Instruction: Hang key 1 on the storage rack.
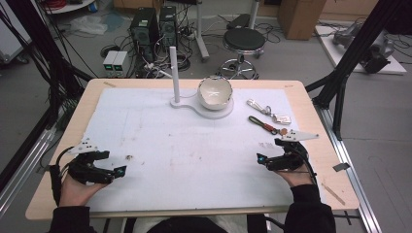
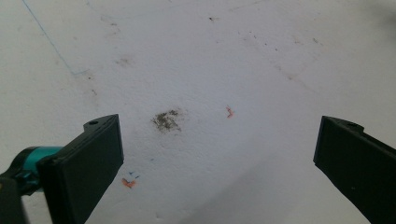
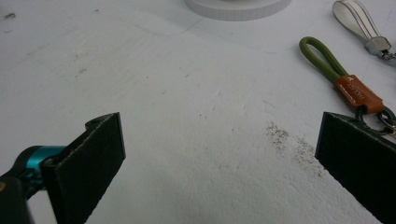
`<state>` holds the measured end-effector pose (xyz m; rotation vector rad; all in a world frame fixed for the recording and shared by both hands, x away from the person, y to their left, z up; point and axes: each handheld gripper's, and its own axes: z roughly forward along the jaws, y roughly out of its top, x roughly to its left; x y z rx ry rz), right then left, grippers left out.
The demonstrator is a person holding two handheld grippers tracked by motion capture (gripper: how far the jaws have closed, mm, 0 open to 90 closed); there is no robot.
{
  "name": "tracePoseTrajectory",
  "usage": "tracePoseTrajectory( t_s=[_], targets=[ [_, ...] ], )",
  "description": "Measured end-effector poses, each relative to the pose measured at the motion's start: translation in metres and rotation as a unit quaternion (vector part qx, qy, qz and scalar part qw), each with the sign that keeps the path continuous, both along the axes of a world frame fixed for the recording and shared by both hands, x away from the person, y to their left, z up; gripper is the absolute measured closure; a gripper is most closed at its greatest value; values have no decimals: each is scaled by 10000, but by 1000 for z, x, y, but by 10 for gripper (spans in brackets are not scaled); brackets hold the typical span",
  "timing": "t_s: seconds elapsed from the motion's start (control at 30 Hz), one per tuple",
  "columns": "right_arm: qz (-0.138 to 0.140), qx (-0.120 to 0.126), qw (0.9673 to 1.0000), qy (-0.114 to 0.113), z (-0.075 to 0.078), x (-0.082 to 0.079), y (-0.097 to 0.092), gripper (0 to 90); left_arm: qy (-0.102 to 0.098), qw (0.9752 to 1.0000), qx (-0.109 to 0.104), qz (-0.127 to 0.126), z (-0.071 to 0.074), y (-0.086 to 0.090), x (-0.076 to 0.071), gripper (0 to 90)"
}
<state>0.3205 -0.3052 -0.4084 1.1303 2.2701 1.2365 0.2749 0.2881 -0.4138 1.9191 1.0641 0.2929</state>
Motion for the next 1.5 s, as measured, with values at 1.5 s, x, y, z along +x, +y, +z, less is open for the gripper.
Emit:
tracePoseTrajectory(
  t_s=[1.5],
  targets=[
    [-28, -255, 9996, 85, 35, 33, -5, 7, -258, 9996, 18, 143, 2, 3, -7, 20]
  ],
)
